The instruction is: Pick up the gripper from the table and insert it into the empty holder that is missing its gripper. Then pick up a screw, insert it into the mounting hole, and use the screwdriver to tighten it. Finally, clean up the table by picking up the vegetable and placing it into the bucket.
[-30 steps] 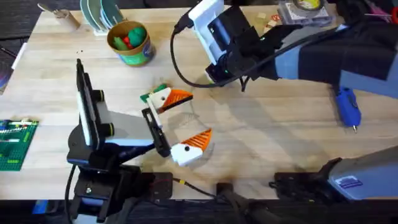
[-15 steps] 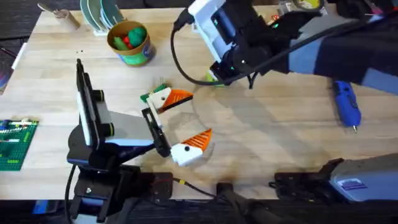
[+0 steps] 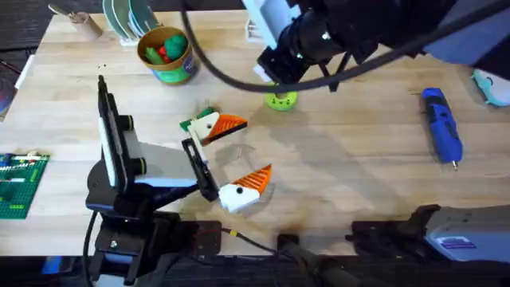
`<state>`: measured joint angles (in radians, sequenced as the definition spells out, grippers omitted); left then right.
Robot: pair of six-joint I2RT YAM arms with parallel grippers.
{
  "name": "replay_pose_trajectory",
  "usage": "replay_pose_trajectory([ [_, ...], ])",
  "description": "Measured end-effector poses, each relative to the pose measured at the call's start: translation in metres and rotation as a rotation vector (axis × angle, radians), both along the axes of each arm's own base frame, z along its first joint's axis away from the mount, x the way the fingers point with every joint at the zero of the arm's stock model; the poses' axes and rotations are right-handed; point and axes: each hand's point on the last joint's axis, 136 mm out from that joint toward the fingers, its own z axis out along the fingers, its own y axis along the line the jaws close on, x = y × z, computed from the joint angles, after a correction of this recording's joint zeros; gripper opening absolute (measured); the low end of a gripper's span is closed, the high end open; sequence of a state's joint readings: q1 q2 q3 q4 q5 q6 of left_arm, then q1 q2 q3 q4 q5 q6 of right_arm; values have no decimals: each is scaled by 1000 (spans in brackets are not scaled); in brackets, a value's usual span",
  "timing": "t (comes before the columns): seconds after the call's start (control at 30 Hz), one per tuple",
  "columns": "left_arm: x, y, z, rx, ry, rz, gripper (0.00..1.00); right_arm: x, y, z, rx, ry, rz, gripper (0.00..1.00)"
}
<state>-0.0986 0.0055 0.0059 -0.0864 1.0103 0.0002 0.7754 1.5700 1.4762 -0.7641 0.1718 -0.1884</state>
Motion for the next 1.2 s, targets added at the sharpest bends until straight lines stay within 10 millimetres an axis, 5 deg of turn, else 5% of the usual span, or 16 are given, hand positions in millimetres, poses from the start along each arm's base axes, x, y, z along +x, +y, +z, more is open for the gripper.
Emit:
replay_pose_trajectory([
  [0.47,0,0,0,0,0,0,993,-64,68,52,107,51,257,6],
  [0.77,0,0,0,0,0,0,993,-91,93,37,80,96,349,6],
  [1.2,0,0,0,0,0,0,993,-106,102,34,70,103,394,6],
])
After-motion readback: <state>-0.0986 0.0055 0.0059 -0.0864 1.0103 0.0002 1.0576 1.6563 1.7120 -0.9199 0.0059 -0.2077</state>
